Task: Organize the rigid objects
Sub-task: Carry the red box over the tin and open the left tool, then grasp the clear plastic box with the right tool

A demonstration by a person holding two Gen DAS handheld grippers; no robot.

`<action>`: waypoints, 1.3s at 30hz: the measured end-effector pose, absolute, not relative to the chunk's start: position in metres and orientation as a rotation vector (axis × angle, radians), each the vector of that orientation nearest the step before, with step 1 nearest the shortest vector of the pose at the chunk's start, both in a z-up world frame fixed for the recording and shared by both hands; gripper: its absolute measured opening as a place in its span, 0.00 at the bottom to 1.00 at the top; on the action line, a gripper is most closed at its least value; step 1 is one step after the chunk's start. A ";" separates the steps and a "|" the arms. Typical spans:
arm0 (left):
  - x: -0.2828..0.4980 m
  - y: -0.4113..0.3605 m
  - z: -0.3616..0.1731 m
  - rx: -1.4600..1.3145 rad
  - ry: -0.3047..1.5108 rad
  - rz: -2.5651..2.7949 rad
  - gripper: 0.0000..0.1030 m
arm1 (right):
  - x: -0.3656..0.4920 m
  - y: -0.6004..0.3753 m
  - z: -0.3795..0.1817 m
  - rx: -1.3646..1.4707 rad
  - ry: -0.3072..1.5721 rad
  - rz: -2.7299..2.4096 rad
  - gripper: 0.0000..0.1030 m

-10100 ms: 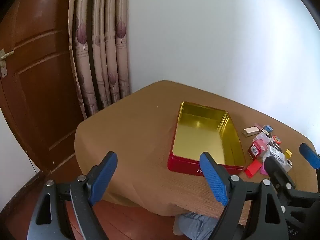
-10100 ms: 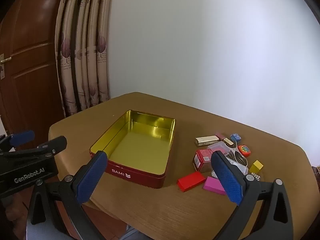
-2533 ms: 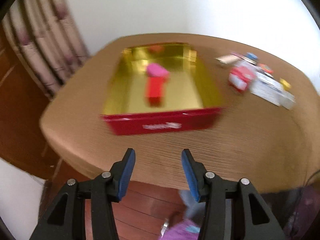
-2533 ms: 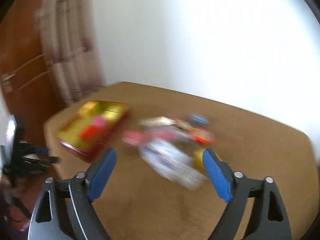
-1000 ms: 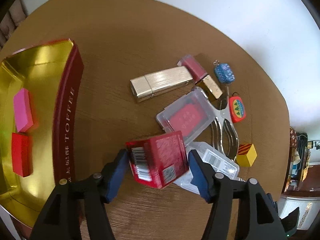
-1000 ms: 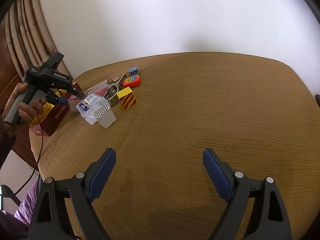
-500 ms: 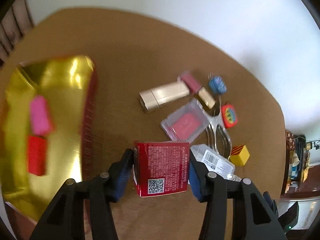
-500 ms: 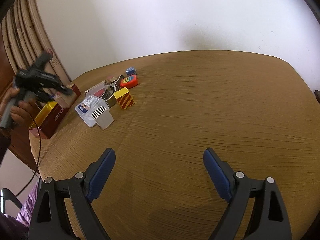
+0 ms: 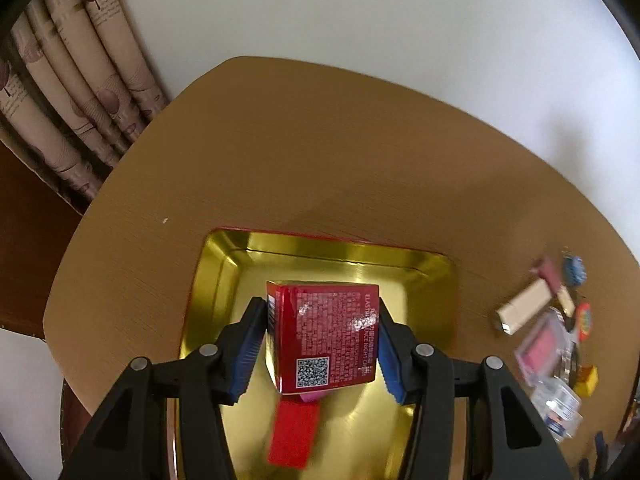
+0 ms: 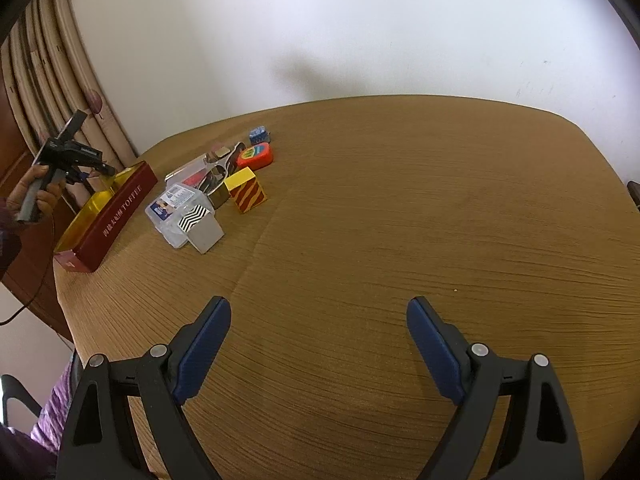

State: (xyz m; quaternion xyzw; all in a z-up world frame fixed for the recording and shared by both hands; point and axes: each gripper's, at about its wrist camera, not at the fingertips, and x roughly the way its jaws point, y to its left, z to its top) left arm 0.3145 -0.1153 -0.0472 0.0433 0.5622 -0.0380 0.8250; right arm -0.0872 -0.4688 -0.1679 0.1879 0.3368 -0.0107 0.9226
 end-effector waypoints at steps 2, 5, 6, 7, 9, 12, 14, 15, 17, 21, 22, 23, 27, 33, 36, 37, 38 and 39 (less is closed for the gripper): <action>0.320 -0.110 -0.052 0.099 1.192 -0.074 0.51 | -0.086 -0.468 -0.168 0.383 0.698 -0.023 0.85; 0.327 -0.108 -0.062 0.108 1.199 -0.067 0.51 | -0.085 -0.467 -0.169 0.379 0.707 -0.025 0.85; 0.327 -0.113 -0.069 0.113 1.198 -0.064 0.51 | -0.084 -0.467 -0.170 0.378 0.709 -0.025 0.85; 0.328 -0.114 -0.073 0.120 1.197 -0.058 0.52 | -0.084 -0.467 -0.170 0.377 0.711 -0.026 0.85; 0.331 -0.113 -0.078 0.129 1.202 -0.046 0.52 | -0.084 -0.466 -0.170 0.375 0.714 -0.028 0.85; 0.336 -0.111 -0.084 0.156 1.211 -0.011 0.52 | -0.083 -0.466 -0.171 0.372 0.718 -0.028 0.85; 0.336 -0.111 -0.089 0.209 1.222 0.024 0.52 | -0.082 -0.466 -0.171 0.372 0.719 -0.026 0.85; 0.335 -0.112 -0.089 0.227 1.213 0.036 0.52 | -0.081 -0.467 -0.171 0.372 0.720 -0.024 0.85; 0.330 -0.111 -0.085 0.245 1.192 0.047 0.52 | -0.080 -0.467 -0.171 0.374 0.724 -0.024 0.85; 0.301 -0.103 -0.055 0.141 1.113 0.013 0.52 | -0.078 -0.460 -0.160 0.356 0.711 0.040 0.85; 0.291 -0.102 -0.047 0.116 1.092 -0.001 0.52 | -0.074 -0.454 -0.152 0.341 0.697 0.077 0.85; 0.275 -0.102 -0.037 0.087 1.072 -0.023 0.52 | -0.070 -0.447 -0.144 0.313 0.687 0.107 0.85; 0.217 -0.112 -0.010 0.042 1.027 -0.116 0.53 | -0.036 -0.408 -0.098 0.144 0.658 0.323 0.85; 0.122 -0.124 -0.008 -0.038 1.045 -0.256 0.53 | 0.042 -0.349 -0.073 -0.137 0.745 0.514 0.85; 0.096 -0.123 -0.027 -0.052 1.105 -0.301 0.53 | 0.074 -0.335 -0.080 -0.179 0.809 0.552 0.85; 0.088 -0.124 -0.033 -0.054 1.120 -0.303 0.53 | 0.078 -0.331 -0.084 -0.193 0.823 0.549 0.85; 0.082 -0.126 -0.036 -0.054 1.130 -0.312 0.53 | 0.085 -0.328 -0.087 -0.204 0.842 0.552 0.85; 0.077 -0.127 -0.040 -0.051 1.143 -0.320 0.53 | 0.091 -0.327 -0.090 -0.208 0.856 0.551 0.85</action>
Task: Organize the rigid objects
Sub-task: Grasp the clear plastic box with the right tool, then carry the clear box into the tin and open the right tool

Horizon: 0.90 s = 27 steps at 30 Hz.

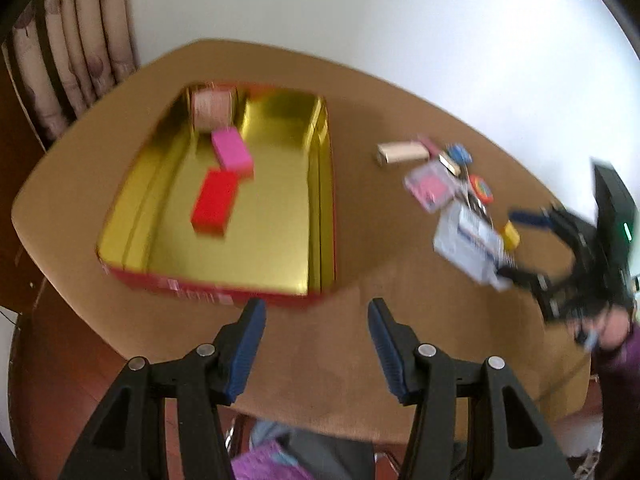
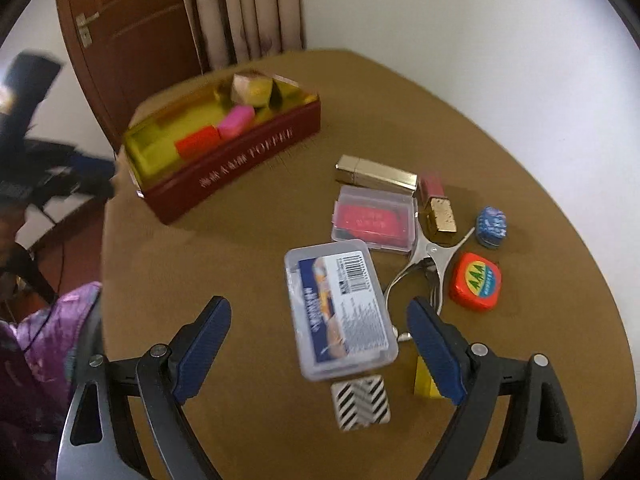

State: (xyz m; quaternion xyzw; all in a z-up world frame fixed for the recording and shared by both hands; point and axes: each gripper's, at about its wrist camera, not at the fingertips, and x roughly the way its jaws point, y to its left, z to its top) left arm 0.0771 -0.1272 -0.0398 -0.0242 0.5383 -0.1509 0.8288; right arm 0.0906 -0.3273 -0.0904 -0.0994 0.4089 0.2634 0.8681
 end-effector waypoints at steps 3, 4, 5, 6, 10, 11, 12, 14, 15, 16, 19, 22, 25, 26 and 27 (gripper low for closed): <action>0.065 -0.131 -0.047 -0.041 1.156 -0.335 0.53 | 0.106 -0.330 -0.098 -0.181 0.903 0.555 0.85; 0.064 -0.133 -0.048 -0.035 1.157 -0.343 0.53 | 0.110 -0.331 -0.100 -0.171 0.917 0.558 0.84; 0.068 -0.133 -0.051 -0.026 1.157 -0.346 0.53 | 0.113 -0.330 -0.102 -0.163 0.925 0.564 0.84; 0.067 -0.135 -0.053 -0.014 1.156 -0.351 0.53 | 0.117 -0.329 -0.104 -0.162 0.937 0.568 0.84; 0.069 -0.139 -0.061 0.006 1.167 -0.375 0.53 | 0.124 -0.322 -0.111 -0.180 0.984 0.580 0.82; 0.069 -0.139 -0.063 0.003 1.174 -0.385 0.53 | 0.125 -0.319 -0.113 -0.183 0.992 0.586 0.81; 0.067 -0.139 -0.065 0.002 1.178 -0.391 0.53 | 0.127 -0.316 -0.115 -0.192 1.001 0.587 0.81; 0.068 -0.139 -0.069 -0.002 1.185 -0.387 0.53 | 0.129 -0.309 -0.120 -0.225 1.023 0.578 0.79; 0.069 -0.139 -0.071 -0.004 1.191 -0.390 0.53 | 0.129 -0.306 -0.122 -0.238 1.032 0.570 0.75; 0.070 -0.138 -0.073 -0.006 1.199 -0.392 0.53 | 0.131 -0.304 -0.123 -0.243 1.038 0.561 0.72; 0.070 -0.134 -0.076 -0.028 1.204 -0.391 0.53 | 0.129 -0.301 -0.119 -0.264 1.028 0.535 0.57; 0.070 -0.131 -0.077 -0.036 1.204 -0.391 0.53 | 0.126 -0.296 -0.118 -0.305 1.031 0.520 0.56; 0.069 -0.128 -0.076 -0.043 1.200 -0.399 0.53 | 0.120 -0.290 -0.111 -0.323 1.034 0.511 0.56; 0.068 -0.127 -0.075 -0.044 1.195 -0.400 0.53 | 0.118 -0.290 -0.106 -0.323 1.027 0.512 0.56; 0.067 -0.127 -0.074 -0.043 1.188 -0.401 0.53 | 0.116 -0.290 -0.100 -0.321 1.016 0.509 0.56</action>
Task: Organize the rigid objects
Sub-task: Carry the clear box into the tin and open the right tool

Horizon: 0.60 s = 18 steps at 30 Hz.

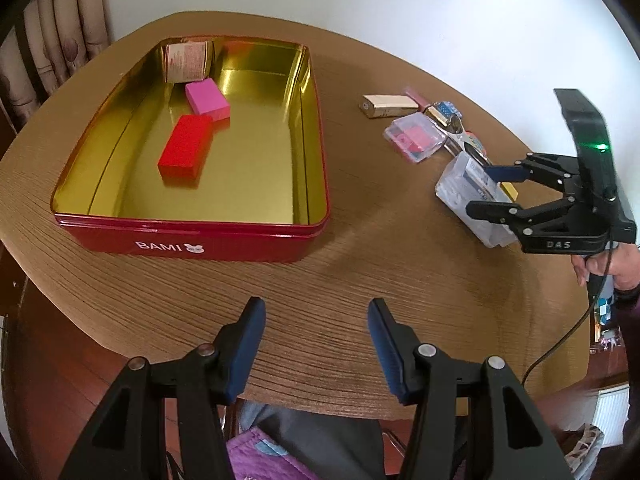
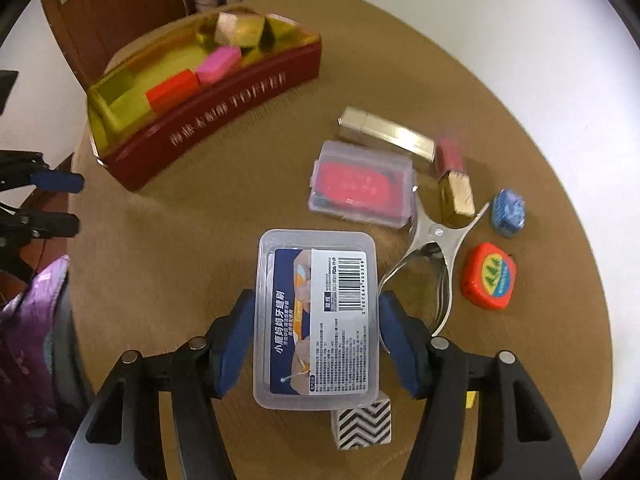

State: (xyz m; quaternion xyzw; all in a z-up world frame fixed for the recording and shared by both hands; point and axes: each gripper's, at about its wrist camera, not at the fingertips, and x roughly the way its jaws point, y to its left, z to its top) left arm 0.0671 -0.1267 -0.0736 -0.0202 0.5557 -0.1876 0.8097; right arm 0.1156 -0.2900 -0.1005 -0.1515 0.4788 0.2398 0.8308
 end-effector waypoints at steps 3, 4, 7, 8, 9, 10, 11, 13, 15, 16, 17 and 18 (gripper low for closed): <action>0.064 -0.124 -0.069 -0.041 1.165 -0.397 0.53 | 0.113 -0.289 -0.077 -0.263 0.987 0.533 0.56; 0.064 -0.122 -0.067 -0.047 1.155 -0.393 0.53 | 0.116 -0.287 -0.066 -0.219 0.969 0.550 0.56; 0.064 -0.117 -0.063 -0.069 1.141 -0.392 0.53 | 0.131 -0.273 -0.038 -0.113 0.927 0.598 0.55; 0.064 -0.114 -0.062 -0.078 1.139 -0.389 0.53 | 0.137 -0.265 -0.030 -0.079 0.915 0.611 0.55; 0.065 -0.111 -0.060 -0.092 1.135 -0.387 0.53 | 0.146 -0.256 -0.021 -0.034 0.901 0.630 0.55; 0.065 -0.108 -0.059 -0.108 1.131 -0.390 0.53 | 0.152 -0.247 -0.016 -0.007 0.888 0.641 0.55; 0.066 -0.105 -0.058 -0.122 1.129 -0.394 0.53 | 0.162 -0.233 -0.010 0.013 0.900 0.637 0.55; 0.068 -0.101 -0.056 -0.145 1.124 -0.395 0.53 | 0.180 -0.210 -0.004 0.018 0.897 0.632 0.55; 0.070 -0.097 -0.056 -0.165 1.125 -0.396 0.53 | 0.199 -0.192 -0.004 0.043 0.906 0.639 0.55; 0.071 -0.095 -0.057 -0.173 1.126 -0.399 0.53 | 0.209 -0.183 -0.005 0.060 0.909 0.646 0.55; 0.072 -0.093 -0.058 -0.180 1.131 -0.400 0.53 | 0.218 -0.174 -0.005 0.062 0.912 0.638 0.55; 0.073 -0.093 -0.058 -0.187 1.137 -0.401 0.53 | 0.227 -0.165 -0.007 0.050 0.917 0.623 0.55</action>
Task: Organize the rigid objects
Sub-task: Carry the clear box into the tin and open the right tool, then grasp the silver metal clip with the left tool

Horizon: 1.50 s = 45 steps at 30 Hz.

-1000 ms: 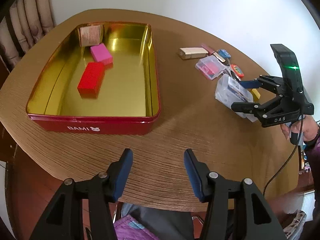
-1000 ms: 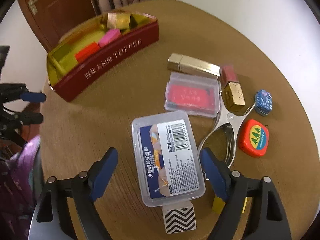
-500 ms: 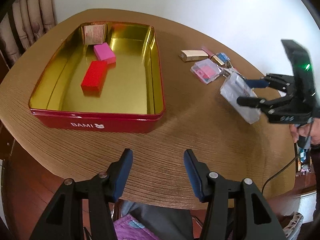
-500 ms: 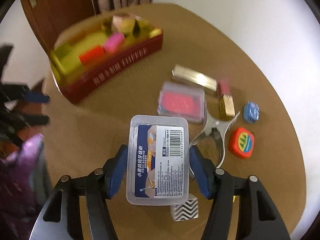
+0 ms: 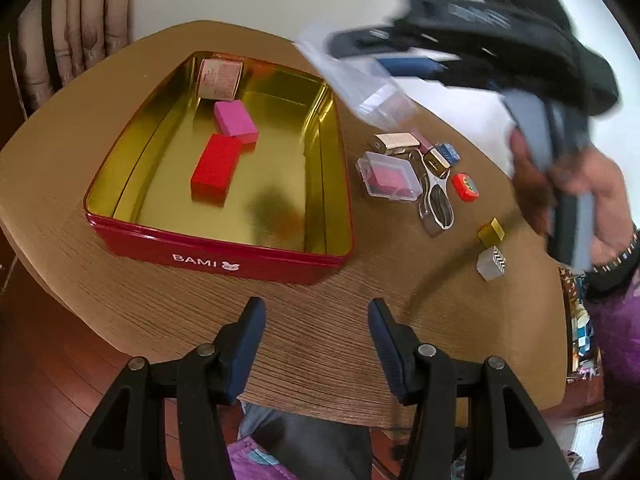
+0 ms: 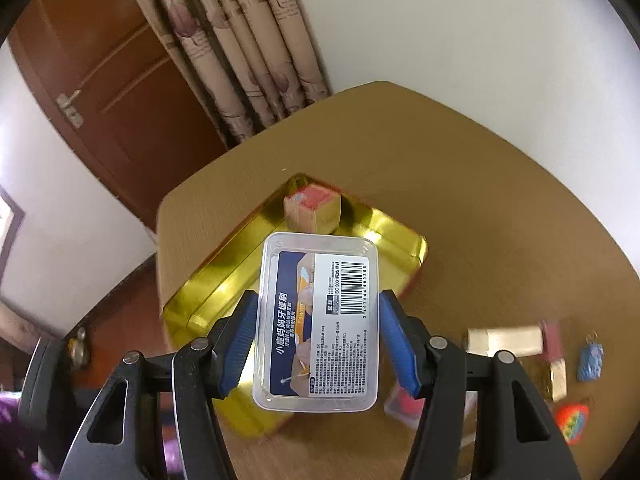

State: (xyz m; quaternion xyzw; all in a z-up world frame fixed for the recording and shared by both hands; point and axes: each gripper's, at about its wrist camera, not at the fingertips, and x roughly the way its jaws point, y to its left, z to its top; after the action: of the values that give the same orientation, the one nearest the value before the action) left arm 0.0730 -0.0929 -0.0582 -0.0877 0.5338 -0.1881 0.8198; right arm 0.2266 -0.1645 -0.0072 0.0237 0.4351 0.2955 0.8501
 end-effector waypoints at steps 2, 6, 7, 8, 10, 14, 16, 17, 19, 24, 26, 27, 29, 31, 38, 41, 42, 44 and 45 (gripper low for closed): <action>0.075 -0.090 -0.059 -0.205 1.142 -0.402 0.53 | 0.239 -0.153 -0.012 0.040 0.935 0.600 0.55; 0.075 -0.086 -0.060 -0.227 1.138 -0.392 0.53 | 0.260 -0.137 -0.034 0.050 0.979 0.558 0.55; 0.075 -0.085 -0.059 -0.229 1.135 -0.391 0.53 | 0.266 -0.132 -0.039 0.047 0.983 0.535 0.56; 0.075 -0.085 -0.060 -0.225 1.133 -0.388 0.53 | 0.268 -0.131 -0.046 0.050 0.998 0.517 0.56; 0.073 -0.084 -0.059 -0.211 1.126 -0.381 0.53 | 0.273 -0.130 -0.055 0.088 1.017 0.516 0.56; 0.071 -0.090 -0.061 -0.154 1.114 -0.363 0.53 | 0.253 -0.155 -0.049 0.211 0.919 0.527 0.60; 0.069 -0.095 -0.061 -0.134 1.121 -0.368 0.53 | 0.224 -0.187 -0.039 0.267 0.829 0.579 0.62; 0.068 -0.097 -0.061 -0.128 1.121 -0.376 0.53 | 0.208 -0.202 -0.038 0.293 0.792 0.570 0.66; 0.064 -0.104 -0.061 -0.099 1.114 -0.382 0.53 | 0.171 -0.236 -0.039 0.307 0.736 0.508 0.74; 0.054 -0.126 -0.063 -0.016 1.125 -0.423 0.53 | 0.071 -0.341 -0.080 0.220 0.721 0.203 0.75; 0.052 -0.138 -0.061 -0.010 1.136 -0.468 0.53 | 0.047 -0.382 -0.102 0.163 0.762 0.061 0.76; 0.051 -0.144 -0.059 -0.009 1.141 -0.488 0.53 | 0.037 -0.400 -0.114 0.141 0.790 -0.015 0.76; 0.054 -0.164 -0.050 0.008 1.147 -0.544 0.53 | 0.020 -0.435 -0.136 0.168 0.824 -0.091 0.76; 0.060 -0.184 -0.038 0.021 1.148 -0.576 0.53 | 0.007 -0.458 -0.152 0.206 0.831 -0.133 0.76; 0.111 -0.266 -0.008 0.032 1.152 -0.715 0.53 | -0.005 -0.476 -0.157 0.315 0.747 -0.105 0.84; 0.136 -0.297 -0.018 0.045 1.205 -0.729 0.53 | -0.011 -0.476 -0.155 0.354 0.712 -0.068 0.84; 0.142 -0.303 -0.022 0.043 1.218 -0.714 0.53 | -0.013 -0.479 -0.155 0.370 0.702 -0.058 0.84; 0.156 -0.315 -0.032 0.038 1.254 -0.709 0.53 | -0.018 -0.482 -0.153 0.404 0.680 -0.038 0.84; 0.163 -0.320 -0.039 0.025 1.281 -0.700 0.53 | -0.019 -0.484 -0.153 0.416 0.672 -0.026 0.84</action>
State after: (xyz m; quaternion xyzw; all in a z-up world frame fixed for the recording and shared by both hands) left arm 0.1632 -0.3198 -0.0387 0.0113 0.5851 -0.3199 0.7451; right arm -0.0191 -0.4843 -0.1531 0.2027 0.3272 -0.0126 0.9229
